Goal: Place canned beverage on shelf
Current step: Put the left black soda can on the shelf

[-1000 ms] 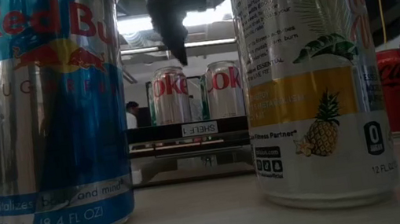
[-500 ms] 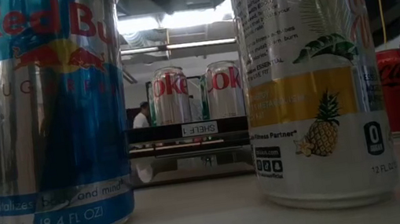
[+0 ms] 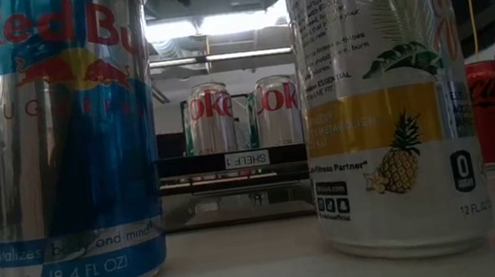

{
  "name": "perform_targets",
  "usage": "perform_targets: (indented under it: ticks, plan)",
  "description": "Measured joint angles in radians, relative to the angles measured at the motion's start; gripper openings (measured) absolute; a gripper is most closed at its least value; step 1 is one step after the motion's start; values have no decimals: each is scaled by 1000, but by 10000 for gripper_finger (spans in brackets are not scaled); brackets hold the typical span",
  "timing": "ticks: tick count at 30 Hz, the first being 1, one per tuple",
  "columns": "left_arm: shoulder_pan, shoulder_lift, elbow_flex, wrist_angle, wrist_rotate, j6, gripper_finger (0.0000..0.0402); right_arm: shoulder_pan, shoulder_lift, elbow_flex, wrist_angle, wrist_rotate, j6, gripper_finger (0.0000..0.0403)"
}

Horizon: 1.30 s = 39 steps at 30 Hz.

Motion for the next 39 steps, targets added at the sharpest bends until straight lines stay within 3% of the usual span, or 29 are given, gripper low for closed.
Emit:
perform_targets:
  ticks: [5, 10, 20, 29, 39]
  plan:
    - [-32, -47, 0, 0, 32, -25, 400, 0, 0, 0, 0, -1, 0, 356]
    - [-81, -93, 0, 0, 34, -180, 400, 0, 0, 0, -1, -1, 0, 356]
    - [-301, -121, -51, 2, -31, -400, 400, 0, 0, 0, -1, -1, 0, 356]
    - [-408, -142, -345, 1, 0, -572, 400, 0, 0, 0, -2, -2, 0, 356]
    - [-407, -220, -722, -1, 16, -934, 400, 0, 0, 0, -2, -2, 0, 356]
